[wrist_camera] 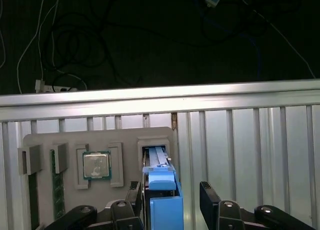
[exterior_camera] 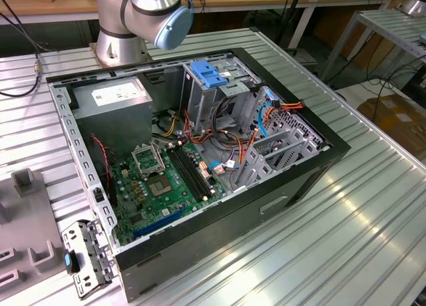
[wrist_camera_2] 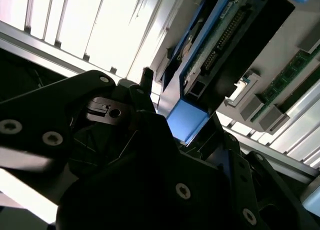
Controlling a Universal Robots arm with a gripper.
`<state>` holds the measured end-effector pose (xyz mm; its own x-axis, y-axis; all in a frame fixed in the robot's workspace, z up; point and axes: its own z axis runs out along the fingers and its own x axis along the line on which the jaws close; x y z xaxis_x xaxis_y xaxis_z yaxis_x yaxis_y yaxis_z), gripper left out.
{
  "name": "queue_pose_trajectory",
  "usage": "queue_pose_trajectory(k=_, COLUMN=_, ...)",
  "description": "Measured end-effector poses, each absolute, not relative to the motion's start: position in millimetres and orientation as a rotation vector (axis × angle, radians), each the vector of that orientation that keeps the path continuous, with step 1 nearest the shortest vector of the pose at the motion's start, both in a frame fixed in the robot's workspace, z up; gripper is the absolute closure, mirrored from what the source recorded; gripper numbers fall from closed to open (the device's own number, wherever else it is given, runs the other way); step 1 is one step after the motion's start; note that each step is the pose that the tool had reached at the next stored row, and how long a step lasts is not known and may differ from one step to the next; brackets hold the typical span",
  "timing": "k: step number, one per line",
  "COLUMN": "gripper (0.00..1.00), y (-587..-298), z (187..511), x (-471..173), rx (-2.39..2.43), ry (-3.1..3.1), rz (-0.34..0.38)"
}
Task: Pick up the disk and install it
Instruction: 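Pick up the disk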
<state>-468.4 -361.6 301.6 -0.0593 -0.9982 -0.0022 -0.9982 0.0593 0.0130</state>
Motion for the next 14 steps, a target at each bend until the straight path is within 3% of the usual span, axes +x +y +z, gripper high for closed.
queue_pose_trajectory(k=4, gripper=0.42, y=-362.6, z=299.5, x=-469.9, rx=2.134, ry=-2.265, rz=0.016)
queue_pose_trajectory(k=14, gripper=0.42, y=-363.5, z=299.3, x=-469.9, rx=2.136, ry=-2.268, rz=0.016)
